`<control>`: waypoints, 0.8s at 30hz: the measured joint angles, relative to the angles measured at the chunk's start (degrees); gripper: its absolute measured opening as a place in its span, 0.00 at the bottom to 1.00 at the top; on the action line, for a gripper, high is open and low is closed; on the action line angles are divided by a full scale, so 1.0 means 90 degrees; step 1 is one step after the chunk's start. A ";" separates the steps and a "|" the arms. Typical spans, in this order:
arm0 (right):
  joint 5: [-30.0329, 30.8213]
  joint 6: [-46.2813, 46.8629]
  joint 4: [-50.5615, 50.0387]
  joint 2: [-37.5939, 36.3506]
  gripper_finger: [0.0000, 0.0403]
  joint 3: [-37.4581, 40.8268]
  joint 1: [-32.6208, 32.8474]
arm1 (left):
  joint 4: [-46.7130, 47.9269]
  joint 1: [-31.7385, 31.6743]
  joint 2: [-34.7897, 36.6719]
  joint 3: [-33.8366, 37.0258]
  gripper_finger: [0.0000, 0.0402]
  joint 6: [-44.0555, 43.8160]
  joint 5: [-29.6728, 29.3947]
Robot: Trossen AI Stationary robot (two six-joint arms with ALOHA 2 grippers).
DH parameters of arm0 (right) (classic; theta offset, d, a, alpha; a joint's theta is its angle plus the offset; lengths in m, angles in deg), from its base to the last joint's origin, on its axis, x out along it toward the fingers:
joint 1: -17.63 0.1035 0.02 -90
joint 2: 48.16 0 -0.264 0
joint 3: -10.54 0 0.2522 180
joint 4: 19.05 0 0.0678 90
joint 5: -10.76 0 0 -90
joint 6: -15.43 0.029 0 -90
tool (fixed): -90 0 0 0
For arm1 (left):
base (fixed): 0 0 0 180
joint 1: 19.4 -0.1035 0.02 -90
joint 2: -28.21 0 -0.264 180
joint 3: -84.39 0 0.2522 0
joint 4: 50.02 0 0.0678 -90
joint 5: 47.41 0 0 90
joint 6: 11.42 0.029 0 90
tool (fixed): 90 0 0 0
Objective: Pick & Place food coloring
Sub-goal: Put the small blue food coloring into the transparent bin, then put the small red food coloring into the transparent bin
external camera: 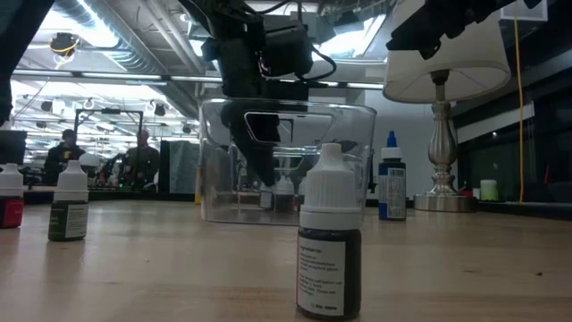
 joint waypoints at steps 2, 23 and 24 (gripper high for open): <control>-0.0002 -0.0002 0.0002 0.0000 0.34 0.0000 0.0000 | 0.0025 0.0000 0.0000 0.0000 0.24 0.0002 0.0000; 0.0000 -0.0021 -0.0176 0.0000 0.34 0.0000 0.0000 | 0.2006 -0.0156 0.1003 -0.1226 0.29 0.0720 -0.0743; 0.0000 -0.0036 -0.0175 0.0000 0.34 0.0000 0.0000 | 0.2171 -0.0210 0.1138 -0.1226 0.29 0.0760 -0.0842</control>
